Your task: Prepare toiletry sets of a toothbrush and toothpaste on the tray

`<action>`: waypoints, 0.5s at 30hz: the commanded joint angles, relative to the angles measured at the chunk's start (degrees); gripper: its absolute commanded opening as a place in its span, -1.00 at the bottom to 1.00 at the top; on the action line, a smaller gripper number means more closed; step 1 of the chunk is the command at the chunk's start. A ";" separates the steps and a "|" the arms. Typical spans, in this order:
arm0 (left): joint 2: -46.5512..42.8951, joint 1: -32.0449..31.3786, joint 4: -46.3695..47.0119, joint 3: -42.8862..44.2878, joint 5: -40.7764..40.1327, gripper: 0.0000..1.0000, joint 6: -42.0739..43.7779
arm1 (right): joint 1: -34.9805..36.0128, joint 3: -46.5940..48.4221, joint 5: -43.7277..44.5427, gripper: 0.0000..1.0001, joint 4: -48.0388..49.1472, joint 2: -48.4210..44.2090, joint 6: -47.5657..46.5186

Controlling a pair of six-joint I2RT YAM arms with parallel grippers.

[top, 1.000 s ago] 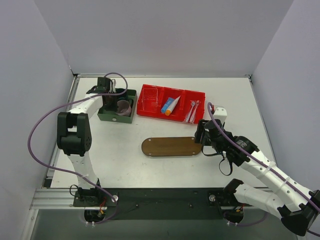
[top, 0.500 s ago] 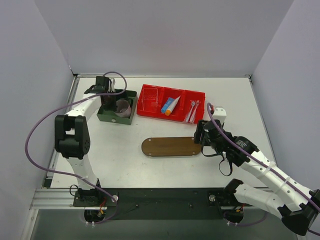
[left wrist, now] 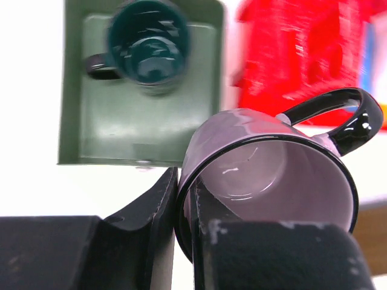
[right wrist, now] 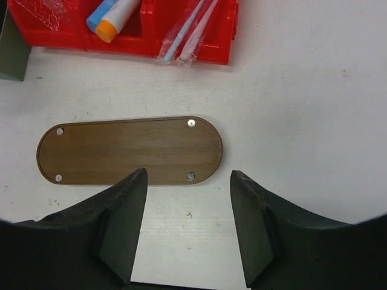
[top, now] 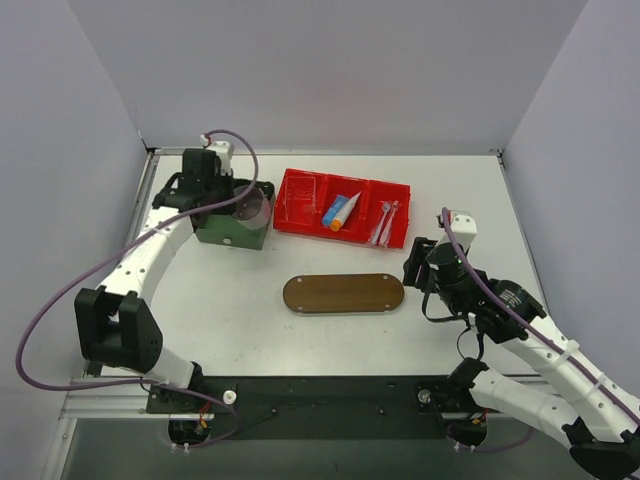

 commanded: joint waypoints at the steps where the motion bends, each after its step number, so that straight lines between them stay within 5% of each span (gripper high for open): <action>1: -6.55 -12.32 1.86 0.25 0.47 -1.00 2.70 | 0.48 5.94 4.01 0.05 -7.59 -1.08 0.54; 15: -0.76 -37.03 -1.40 1.03 8.03 -1.00 3.50 | 1.18 8.78 1.74 0.10 -6.57 4.62 0.72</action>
